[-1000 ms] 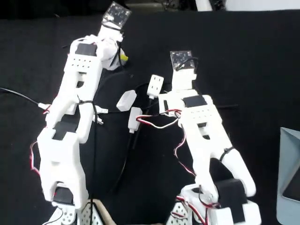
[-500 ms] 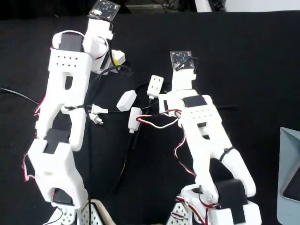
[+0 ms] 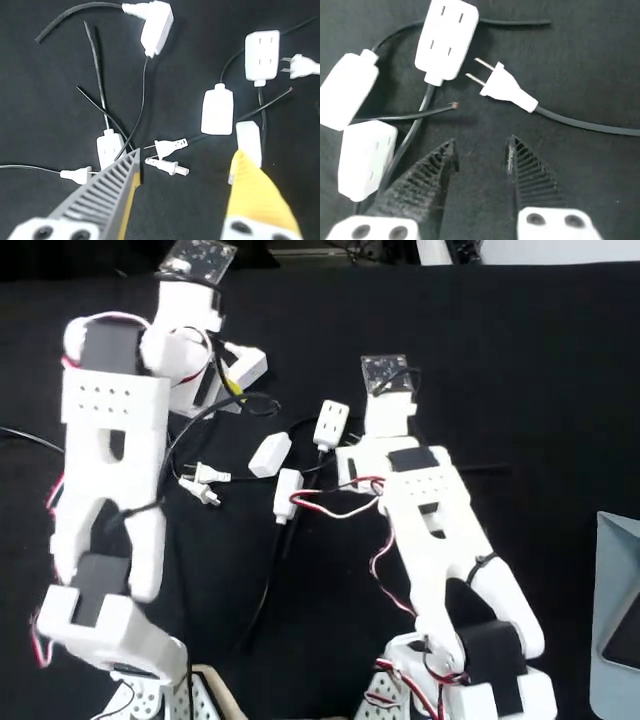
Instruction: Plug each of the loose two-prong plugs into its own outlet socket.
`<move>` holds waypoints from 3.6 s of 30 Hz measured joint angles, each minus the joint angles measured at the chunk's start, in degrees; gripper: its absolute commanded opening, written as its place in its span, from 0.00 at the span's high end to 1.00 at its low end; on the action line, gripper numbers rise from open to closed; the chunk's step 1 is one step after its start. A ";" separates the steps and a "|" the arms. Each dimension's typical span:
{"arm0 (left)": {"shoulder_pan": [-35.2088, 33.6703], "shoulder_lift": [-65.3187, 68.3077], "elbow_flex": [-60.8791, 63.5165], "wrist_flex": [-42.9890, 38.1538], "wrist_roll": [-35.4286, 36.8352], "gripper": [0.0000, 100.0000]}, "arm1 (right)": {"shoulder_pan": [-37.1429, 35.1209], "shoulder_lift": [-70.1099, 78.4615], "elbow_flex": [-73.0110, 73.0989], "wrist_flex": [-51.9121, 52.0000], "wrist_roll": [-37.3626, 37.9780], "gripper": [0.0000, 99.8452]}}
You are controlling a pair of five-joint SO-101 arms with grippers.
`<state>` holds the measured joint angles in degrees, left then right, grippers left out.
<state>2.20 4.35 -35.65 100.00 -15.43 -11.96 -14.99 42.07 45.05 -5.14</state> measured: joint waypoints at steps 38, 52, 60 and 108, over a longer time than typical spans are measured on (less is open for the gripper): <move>-46.51 -66.37 97.05 -33.76 3.43 0.75 | -32.79 37.36 -49.41 26.29 17.05 0.77; -46.77 -79.47 112.62 -40.79 9.67 0.75 | -33.76 53.89 -69.19 28.48 18.02 0.81; -46.77 -87.38 116.22 -40.97 9.67 0.75 | -36.40 59.34 -75.96 32.53 18.11 0.81; -46.77 -92.40 118.42 -40.97 9.67 0.75 | -28.92 51.52 -70.42 53.80 14.59 0.99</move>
<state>-44.57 -88.04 82.77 59.03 -5.76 -40.88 36.53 -28.35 98.86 9.45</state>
